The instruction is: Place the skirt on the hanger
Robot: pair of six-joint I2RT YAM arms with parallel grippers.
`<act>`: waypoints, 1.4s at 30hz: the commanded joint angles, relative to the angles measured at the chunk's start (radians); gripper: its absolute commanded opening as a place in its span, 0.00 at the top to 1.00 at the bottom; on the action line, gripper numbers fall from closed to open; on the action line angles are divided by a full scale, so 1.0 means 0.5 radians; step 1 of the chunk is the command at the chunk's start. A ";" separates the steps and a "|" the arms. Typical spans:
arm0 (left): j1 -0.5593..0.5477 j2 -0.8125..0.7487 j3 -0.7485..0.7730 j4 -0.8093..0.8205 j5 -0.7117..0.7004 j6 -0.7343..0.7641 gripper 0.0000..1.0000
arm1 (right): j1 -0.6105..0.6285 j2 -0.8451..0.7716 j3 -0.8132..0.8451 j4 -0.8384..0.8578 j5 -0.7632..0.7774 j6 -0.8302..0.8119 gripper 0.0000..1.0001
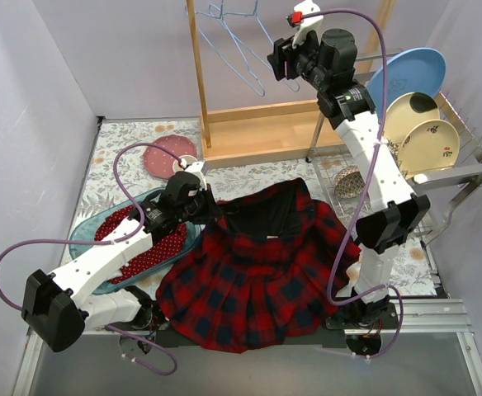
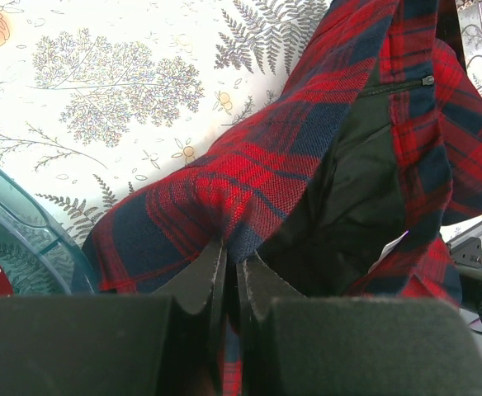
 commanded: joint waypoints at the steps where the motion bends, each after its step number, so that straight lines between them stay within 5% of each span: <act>1: 0.013 -0.064 -0.019 0.045 0.018 0.026 1.00 | 0.009 0.156 0.119 0.169 0.110 -0.052 0.37; 9: 0.013 -0.048 -0.019 0.042 0.011 0.039 1.00 | 0.003 0.337 0.232 0.280 0.196 -0.150 0.39; 19: 0.013 -0.027 -0.001 0.036 0.018 0.045 1.00 | 0.006 0.414 0.241 0.304 0.147 -0.162 0.58; 25: 0.013 -0.036 -0.004 0.033 0.018 0.045 1.00 | -0.031 0.405 0.294 0.286 0.147 -0.138 0.47; 30: 0.013 -0.036 -0.004 0.039 0.024 0.045 1.00 | -0.080 0.405 0.226 0.295 0.076 -0.058 0.48; 36: 0.013 -0.045 -0.001 0.033 0.033 0.045 1.00 | -0.092 0.466 0.238 0.283 -0.037 0.037 0.62; 42: 0.013 -0.051 -0.004 0.030 0.036 0.039 1.00 | -0.092 0.487 0.278 0.277 -0.114 0.071 0.90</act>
